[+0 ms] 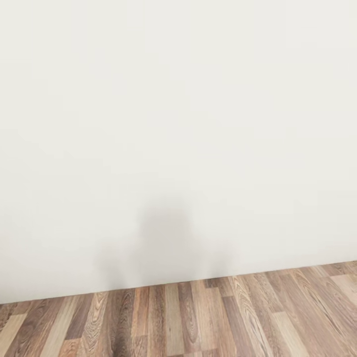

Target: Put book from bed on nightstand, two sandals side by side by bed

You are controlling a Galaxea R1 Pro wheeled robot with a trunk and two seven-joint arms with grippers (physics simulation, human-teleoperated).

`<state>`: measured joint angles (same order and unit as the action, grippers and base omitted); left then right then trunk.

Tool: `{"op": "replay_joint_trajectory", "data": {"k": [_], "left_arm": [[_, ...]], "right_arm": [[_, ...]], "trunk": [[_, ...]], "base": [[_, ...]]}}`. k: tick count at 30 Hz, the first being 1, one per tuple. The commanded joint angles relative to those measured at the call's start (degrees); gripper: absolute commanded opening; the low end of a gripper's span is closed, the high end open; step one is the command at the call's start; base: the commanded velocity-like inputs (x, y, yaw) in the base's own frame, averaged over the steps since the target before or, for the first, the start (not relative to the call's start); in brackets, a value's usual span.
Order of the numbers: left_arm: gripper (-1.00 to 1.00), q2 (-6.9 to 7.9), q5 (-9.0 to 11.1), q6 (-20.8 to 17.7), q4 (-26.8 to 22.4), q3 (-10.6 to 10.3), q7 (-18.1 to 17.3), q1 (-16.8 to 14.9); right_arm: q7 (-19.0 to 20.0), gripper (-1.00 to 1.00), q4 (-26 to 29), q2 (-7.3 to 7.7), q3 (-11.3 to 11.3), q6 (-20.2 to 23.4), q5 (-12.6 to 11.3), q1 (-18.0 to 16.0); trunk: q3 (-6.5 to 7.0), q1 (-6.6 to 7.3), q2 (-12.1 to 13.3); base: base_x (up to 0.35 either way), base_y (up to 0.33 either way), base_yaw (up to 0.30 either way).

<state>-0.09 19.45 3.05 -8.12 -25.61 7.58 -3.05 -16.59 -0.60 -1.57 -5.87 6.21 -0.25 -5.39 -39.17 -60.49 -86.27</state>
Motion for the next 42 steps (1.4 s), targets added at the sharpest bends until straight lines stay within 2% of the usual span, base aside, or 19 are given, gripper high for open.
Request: {"op": "replay_joint_trajectory", "data": {"k": [1,42], "left_arm": [[1.0,0.0,0.5,0.2,0.0,-0.5,0.2,0.0],[1.0,-0.13,0.5,0.2,0.0,-0.5,0.3,0.0]], "right_arm": [[-0.2,1.0,-0.1,-0.02,-0.5,0.3,0.0,-0.1],[-0.2,1.0,0.0,-0.07,-0.5,0.3,0.2,-0.1]], "trunk": [[-0.04,0.01,0.0],[-0.04,0.01,0.0]], "base": [[0.0,0.0,-0.123],[0.0,0.0,-0.137]]}}
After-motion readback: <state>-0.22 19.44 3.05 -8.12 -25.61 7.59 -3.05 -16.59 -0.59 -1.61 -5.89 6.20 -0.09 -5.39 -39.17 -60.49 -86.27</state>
